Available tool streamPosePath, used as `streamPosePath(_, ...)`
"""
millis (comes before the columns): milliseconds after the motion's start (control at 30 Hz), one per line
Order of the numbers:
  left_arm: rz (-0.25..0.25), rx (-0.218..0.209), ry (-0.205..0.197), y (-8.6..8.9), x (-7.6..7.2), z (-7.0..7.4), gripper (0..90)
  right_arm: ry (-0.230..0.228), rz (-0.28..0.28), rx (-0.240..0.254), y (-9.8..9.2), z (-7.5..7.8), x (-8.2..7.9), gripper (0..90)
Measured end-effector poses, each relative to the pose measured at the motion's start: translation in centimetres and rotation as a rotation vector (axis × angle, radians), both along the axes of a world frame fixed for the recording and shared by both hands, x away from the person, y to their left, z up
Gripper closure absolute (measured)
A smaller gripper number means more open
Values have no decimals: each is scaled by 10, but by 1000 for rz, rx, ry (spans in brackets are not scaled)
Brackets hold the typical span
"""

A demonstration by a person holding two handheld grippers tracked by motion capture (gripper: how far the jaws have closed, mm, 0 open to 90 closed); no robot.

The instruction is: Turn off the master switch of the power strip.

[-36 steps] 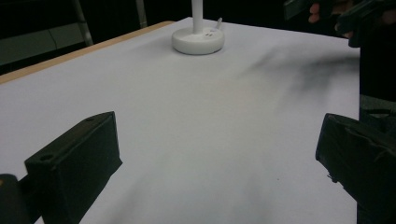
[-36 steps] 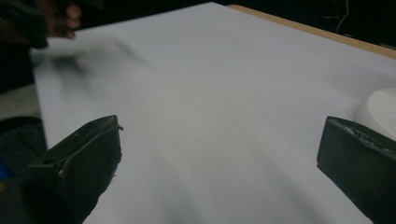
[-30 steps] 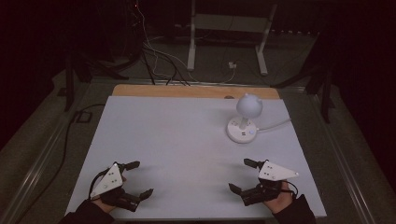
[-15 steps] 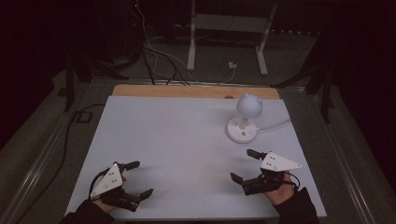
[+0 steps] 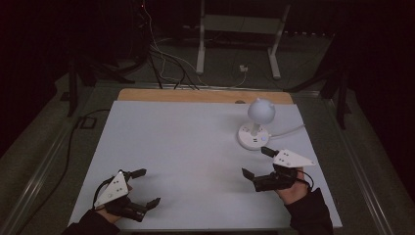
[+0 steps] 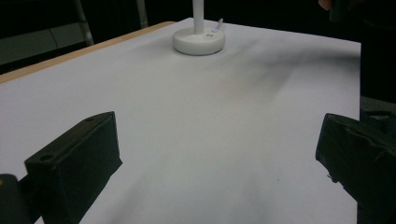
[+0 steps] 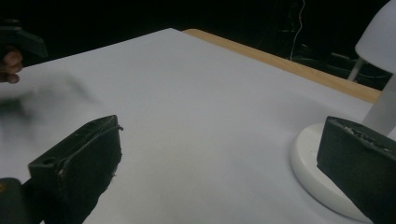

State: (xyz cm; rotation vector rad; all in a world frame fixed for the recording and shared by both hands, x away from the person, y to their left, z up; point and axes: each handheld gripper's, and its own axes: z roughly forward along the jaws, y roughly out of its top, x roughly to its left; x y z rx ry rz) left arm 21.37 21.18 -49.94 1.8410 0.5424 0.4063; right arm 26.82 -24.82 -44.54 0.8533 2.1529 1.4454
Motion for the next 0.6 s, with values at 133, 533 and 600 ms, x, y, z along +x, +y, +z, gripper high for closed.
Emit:
streamPosePath(133, 0, -1, 0, 0, 0, 0, 4, 6, -21, 6, -2, 2, 8, 0)
streamPosePath(533, -1, -4, 3, 0, 0, 0, 4, 12, -87, 13, -8, 2, 28, 0)
streamPosePath(600, -1, -4, 3, 0, 0, 0, 4, 23, -87, 25, -9, 2, 31, 0)
